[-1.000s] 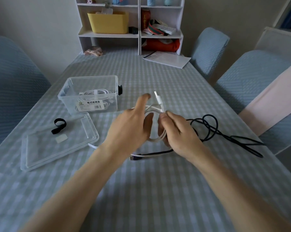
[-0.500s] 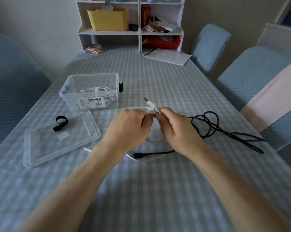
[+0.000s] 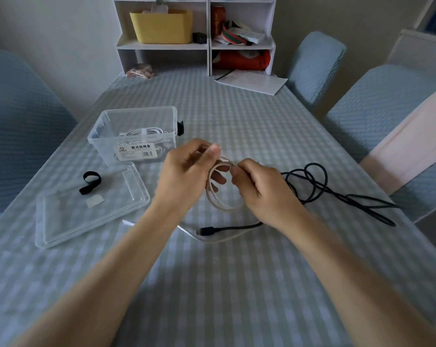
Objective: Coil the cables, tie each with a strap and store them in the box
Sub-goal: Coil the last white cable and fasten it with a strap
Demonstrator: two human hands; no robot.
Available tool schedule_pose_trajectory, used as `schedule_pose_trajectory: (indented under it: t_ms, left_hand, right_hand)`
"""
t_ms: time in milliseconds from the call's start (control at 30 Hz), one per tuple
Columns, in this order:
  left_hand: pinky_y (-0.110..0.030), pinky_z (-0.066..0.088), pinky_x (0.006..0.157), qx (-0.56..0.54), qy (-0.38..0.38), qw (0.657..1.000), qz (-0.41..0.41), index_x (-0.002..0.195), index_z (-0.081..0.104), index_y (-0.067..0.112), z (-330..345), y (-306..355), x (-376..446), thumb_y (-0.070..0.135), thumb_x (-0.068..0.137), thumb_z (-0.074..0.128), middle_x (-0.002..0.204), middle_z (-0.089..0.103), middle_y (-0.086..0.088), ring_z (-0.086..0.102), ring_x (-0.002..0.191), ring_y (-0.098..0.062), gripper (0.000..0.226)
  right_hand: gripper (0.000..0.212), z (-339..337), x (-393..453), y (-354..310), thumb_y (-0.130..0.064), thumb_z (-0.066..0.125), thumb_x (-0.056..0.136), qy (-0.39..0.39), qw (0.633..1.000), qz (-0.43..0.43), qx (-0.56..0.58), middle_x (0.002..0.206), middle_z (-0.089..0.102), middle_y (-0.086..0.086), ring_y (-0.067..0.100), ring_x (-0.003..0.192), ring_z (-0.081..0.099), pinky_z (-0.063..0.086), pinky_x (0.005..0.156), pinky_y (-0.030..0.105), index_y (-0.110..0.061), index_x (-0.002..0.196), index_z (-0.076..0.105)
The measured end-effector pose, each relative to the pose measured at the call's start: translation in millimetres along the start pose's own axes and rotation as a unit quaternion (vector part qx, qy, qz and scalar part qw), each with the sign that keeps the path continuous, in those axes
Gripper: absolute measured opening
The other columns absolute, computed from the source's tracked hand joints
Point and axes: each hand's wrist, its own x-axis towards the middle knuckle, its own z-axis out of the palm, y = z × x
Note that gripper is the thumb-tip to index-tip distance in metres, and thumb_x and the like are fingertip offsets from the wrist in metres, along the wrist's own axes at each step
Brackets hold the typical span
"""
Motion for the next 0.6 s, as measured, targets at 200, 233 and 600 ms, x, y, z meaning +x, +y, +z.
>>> schedule_pose_trajectory:
  t_ms: [200, 233, 600]
  left_hand:
    - [-0.03, 0.056, 0.058, -0.143, 0.028, 0.986, -0.086, 0.097, 0.065, 0.001, 4.2, 2.4, -1.3, 0.021, 0.1, 0.057, 0.089, 0.074, -0.015, 0.074, 0.075, -0.029, 0.022]
    - [-0.03, 0.055, 0.058, -0.151, 0.035, 0.984, -0.086, 0.094, 0.066, 0.003, 4.4, 1.8, -0.9, 0.021, 0.1, 0.057, 0.09, 0.075, -0.014, 0.074, 0.077, -0.029, 0.021]
    - [-0.04, 0.05, 0.093, 0.404, -0.068, 0.866, 0.287, 0.116, 0.067, 0.016, -13.5, -5.7, 6.4, 0.03, 0.074, 0.049, 0.12, 0.065, 0.004, 0.061, 0.113, -0.019, 0.048]
  right_hand:
    - [0.032, -4.1, -0.2, 0.3, -0.025, 0.05, 0.103, 0.021, 1.0, 0.001, 0.009, 0.048, 0.04, -0.012, 0.009, 0.04, 0.034, 0.025, 0.039, 0.022, -0.025, 0.071, 0.048]
    - [0.033, -4.3, 0.2, 0.6, -0.026, 0.05, 0.103, 0.026, 1.0, 0.0, 0.006, 0.048, 0.04, -0.012, 0.009, 0.04, 0.034, 0.025, 0.039, 0.023, -0.025, 0.07, 0.048]
    - [0.033, -12.9, 2.9, 6.3, -0.029, 0.042, 0.105, -0.008, 0.997, -0.039, -0.069, 0.051, 0.043, -0.008, 0.013, 0.039, 0.038, 0.03, 0.04, 0.03, -0.031, 0.073, 0.039]
